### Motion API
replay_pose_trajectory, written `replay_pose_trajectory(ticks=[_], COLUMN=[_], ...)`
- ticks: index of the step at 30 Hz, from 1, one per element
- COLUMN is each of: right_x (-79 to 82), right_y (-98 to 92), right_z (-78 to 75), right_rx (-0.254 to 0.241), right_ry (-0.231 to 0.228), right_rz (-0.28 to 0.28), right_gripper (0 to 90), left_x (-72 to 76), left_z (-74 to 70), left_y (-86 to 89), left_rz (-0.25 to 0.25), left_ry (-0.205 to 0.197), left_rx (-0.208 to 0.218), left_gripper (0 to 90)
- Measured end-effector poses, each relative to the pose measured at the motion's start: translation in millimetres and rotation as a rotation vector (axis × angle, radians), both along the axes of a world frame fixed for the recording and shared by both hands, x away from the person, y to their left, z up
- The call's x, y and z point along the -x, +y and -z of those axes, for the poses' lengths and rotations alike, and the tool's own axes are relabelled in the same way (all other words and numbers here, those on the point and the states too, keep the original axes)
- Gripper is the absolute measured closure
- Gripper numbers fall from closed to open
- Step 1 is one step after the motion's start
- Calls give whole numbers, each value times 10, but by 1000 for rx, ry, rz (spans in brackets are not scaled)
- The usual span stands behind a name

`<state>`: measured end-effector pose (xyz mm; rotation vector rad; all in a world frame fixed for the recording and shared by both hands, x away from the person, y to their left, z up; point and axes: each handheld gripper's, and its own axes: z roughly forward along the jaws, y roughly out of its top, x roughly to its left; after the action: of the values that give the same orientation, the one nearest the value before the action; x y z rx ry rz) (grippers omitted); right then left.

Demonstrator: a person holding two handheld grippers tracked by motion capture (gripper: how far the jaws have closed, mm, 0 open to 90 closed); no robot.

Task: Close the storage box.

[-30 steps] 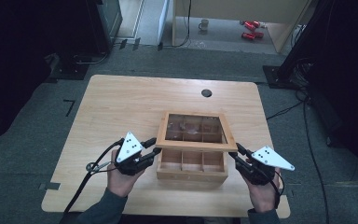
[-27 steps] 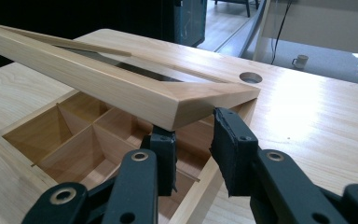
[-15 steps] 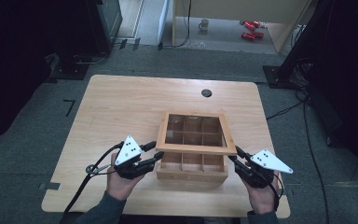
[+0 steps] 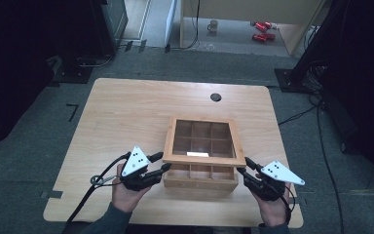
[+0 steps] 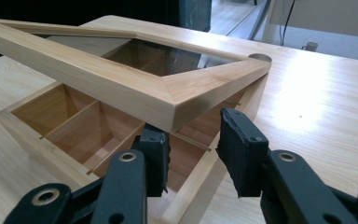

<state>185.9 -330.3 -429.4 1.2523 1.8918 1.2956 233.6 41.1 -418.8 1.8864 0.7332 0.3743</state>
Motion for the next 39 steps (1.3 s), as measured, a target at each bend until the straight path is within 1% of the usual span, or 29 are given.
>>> replay_pose_trajectory(ticks=[2,5,8,19,29,32,39], right_x=[6,38,61,99,122,136,145], right_y=[2,23,42,62,69,78,89], right_z=[6,17,26,68,113,144,196], right_rx=[-1,19,21,28,34,48,49], right_ry=[2,1,1,11,19,22,34], right_rz=[-2,-4,-11,-10,-13,-12,-18], right_gripper=[625,613,610,606,606,606,606], left_x=[10,17,31,50,75,85,100], left_z=[19,38,65,128,182,205,272], left_y=[-3,-3,-8,-4,-4,-11,-27], left_rz=[-2,-2,-3,-4,-2,-1,8], left_ry=[4,6,1,10,8,4,16], left_rx=[-2,-9,-19,-15,-27,-40,-46], left_gripper=[565,565,565,566,569,566,564])
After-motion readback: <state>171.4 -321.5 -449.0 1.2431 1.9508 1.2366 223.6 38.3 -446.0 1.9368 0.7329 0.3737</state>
